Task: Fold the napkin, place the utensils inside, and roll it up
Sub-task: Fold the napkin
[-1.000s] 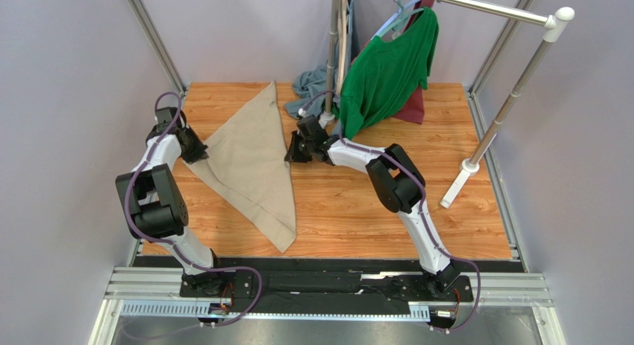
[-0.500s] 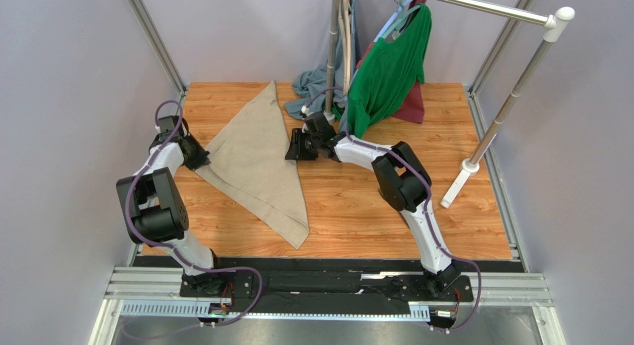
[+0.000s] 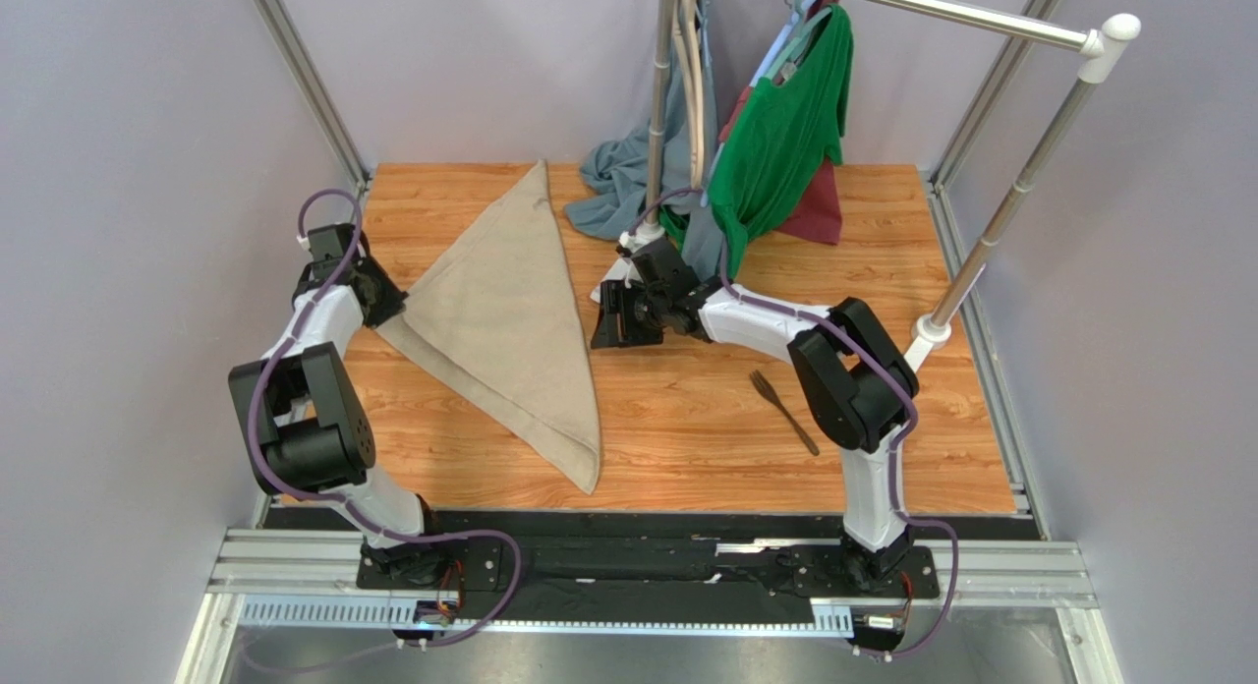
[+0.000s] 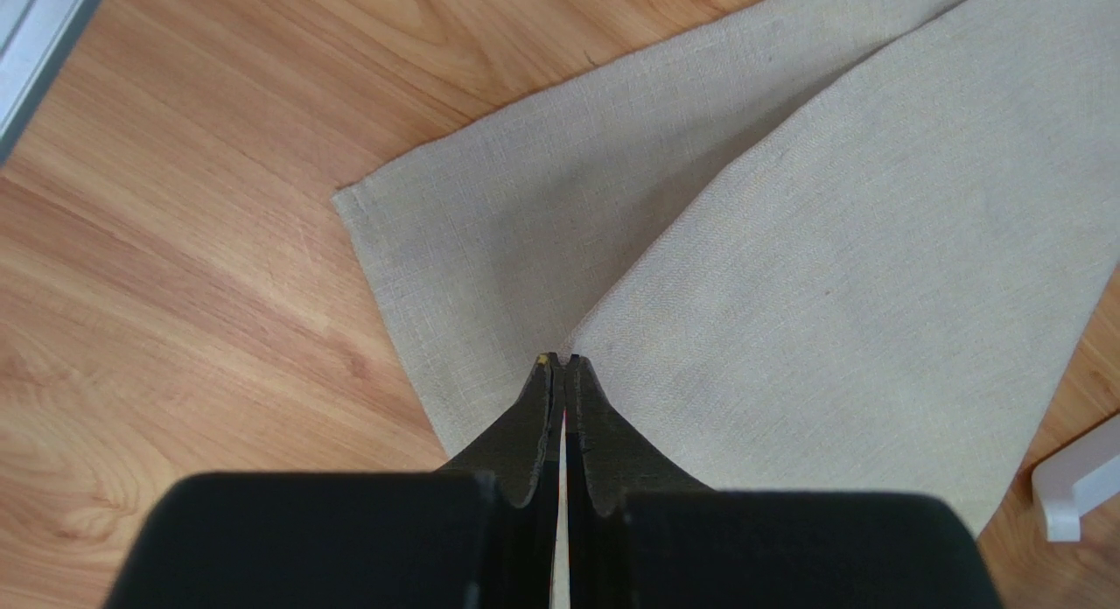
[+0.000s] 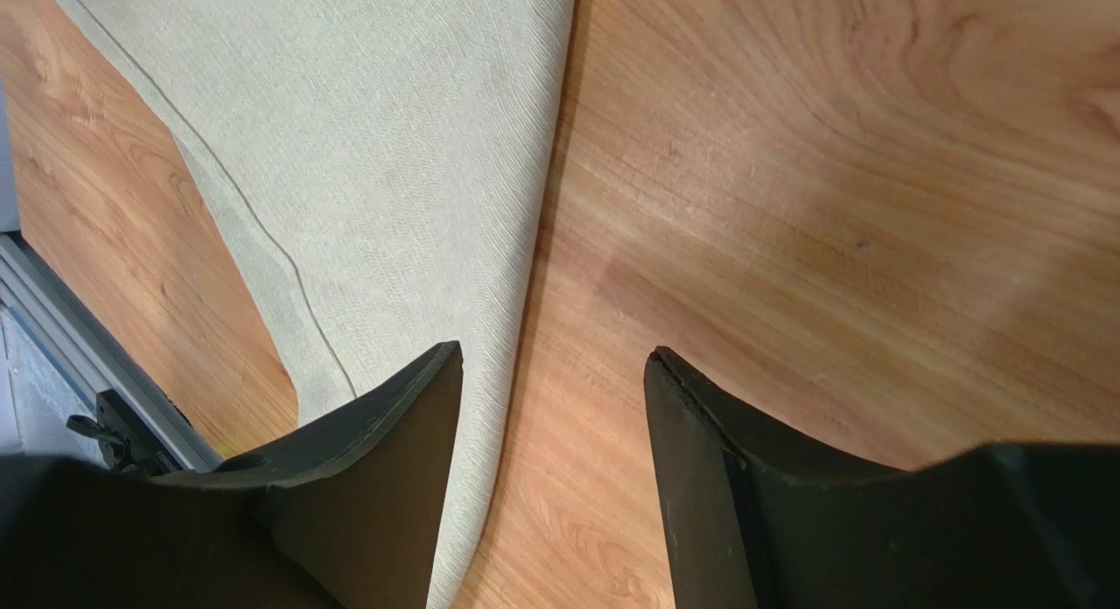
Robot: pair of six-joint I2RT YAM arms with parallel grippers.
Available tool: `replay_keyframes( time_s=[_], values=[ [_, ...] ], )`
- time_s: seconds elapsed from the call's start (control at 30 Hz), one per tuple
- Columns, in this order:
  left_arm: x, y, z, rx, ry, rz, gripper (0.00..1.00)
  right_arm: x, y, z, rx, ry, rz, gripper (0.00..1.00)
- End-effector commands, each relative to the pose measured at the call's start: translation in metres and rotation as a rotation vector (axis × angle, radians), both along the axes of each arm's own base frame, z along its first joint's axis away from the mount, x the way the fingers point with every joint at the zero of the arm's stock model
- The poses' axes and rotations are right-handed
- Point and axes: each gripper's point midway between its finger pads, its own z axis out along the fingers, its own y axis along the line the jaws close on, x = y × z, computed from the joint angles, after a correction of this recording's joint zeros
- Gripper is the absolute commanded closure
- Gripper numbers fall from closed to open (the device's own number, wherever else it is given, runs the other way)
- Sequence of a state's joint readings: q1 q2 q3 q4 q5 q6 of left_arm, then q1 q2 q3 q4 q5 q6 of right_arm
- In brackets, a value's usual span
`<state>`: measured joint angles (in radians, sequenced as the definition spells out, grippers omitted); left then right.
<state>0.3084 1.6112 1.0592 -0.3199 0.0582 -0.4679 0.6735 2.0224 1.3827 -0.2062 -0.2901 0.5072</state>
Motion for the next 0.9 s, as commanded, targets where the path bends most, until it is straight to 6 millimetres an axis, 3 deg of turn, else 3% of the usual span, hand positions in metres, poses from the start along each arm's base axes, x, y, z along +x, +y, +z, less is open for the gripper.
replay_keyframes(
  time_s=[0.0, 0.37, 0.57, 0.87],
  values=[
    [0.016, 0.016, 0.026, 0.079, -0.078, 0.013, 1.0, -0.003, -0.002, 0.029, 0.037, -0.062, 0.002, 0.42],
    [0.008, 0.032, 0.007, 0.075, -0.006, 0.047, 1.0, -0.011, -0.004, 0.027, 0.036, -0.045, 0.014, 0.42],
    [0.009, 0.044, 0.0, 0.071, 0.005, 0.072, 1.0, -0.026, -0.003, 0.02, 0.025, -0.03, 0.033, 0.42],
    [0.006, 0.056, 0.004, 0.039, -0.018, 0.106, 1.0, -0.046, 0.0, 0.004, 0.017, 0.012, 0.043, 0.43]
  ],
)
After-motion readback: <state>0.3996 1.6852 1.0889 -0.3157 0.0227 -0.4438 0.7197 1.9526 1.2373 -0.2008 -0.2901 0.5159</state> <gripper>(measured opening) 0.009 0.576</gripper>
